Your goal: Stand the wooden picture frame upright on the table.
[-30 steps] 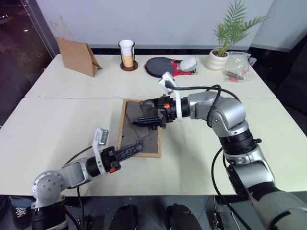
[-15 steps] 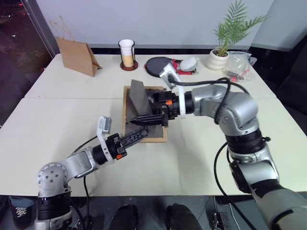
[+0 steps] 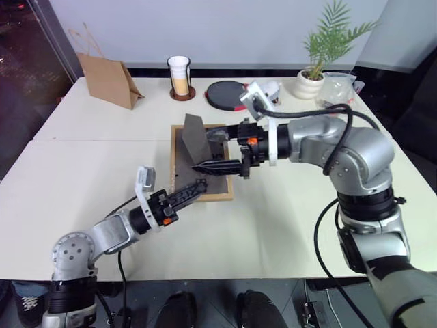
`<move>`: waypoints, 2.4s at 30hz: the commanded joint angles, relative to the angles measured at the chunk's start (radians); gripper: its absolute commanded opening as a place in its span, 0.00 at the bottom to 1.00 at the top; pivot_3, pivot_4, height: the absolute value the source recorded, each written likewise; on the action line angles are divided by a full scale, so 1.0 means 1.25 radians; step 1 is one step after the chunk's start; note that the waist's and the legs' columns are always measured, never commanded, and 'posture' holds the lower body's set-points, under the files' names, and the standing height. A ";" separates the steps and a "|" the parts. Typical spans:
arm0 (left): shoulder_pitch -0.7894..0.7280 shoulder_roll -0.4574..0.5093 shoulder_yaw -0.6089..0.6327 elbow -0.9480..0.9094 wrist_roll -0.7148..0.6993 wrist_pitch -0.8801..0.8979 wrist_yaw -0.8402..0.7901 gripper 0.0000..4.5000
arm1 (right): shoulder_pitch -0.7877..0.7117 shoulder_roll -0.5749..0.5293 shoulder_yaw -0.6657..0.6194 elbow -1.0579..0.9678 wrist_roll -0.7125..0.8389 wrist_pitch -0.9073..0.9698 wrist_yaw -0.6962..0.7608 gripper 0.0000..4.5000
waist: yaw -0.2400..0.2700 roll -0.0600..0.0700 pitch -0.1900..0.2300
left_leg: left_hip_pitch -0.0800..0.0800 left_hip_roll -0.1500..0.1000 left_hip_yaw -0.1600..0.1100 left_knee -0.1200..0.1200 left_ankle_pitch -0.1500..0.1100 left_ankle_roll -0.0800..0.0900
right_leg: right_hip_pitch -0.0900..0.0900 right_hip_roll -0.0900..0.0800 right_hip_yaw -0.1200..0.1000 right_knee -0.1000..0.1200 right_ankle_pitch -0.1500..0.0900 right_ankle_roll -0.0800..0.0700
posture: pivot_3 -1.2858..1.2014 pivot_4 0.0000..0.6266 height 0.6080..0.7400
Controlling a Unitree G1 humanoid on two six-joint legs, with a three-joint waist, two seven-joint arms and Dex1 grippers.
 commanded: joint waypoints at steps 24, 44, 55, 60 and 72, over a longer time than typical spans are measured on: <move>0.007 0.108 -0.063 -0.092 -0.242 -0.097 0.096 0.28 | -0.052 -0.059 0.226 0.663 -1.199 -1.639 -0.778 0.99 | 0.001 0.000 0.001 | 0.001 0.001 0.003 0.003 0.005 -0.007 | 0.001 0.005 0.003 0.001 0.000 0.001 | 0.52 0.24 1.00; 0.085 0.254 0.008 -0.161 -0.209 -0.098 0.046 0.98 | -0.125 -0.044 0.285 0.808 -1.189 -1.688 -0.877 0.24 | -0.003 -0.001 0.001 | 0.002 0.001 0.002 0.002 0.005 -0.007 | 0.002 0.006 0.002 0.002 0.000 0.002 | 0.52 0.24 1.00; 0.191 0.529 0.171 -0.137 0.238 -0.133 -0.391 0.98 | 0.004 0.060 0.205 0.775 -0.354 -1.340 0.003 0.24 | -0.002 -0.001 0.002 | 0.005 0.002 0.000 0.002 0.002 -0.003 | 0.007 0.009 0.001 0.001 0.000 0.001 | 0.52 0.24 1.00; 0.102 0.513 0.119 -0.089 0.362 -0.185 -0.452 0.98 | 0.044 0.061 0.150 0.636 -0.103 -0.840 0.336 0.24 | 0.003 0.001 0.003 | 0.005 0.003 -0.002 0.002 0.002 -0.003 | 0.006 0.005 -0.002 0.002 0.000 0.001 | 0.52 0.24 1.00; 0.022 0.454 0.070 -0.093 0.444 -0.173 -0.483 0.98 | -0.049 0.198 0.104 0.973 -0.192 -0.695 0.482 0.24 | -0.017 0.001 0.003 | 0.001 0.002 -0.001 -0.002 0.002 -0.003 | 0.000 0.003 -0.002 0.003 0.000 0.000 | 0.52 0.24 1.00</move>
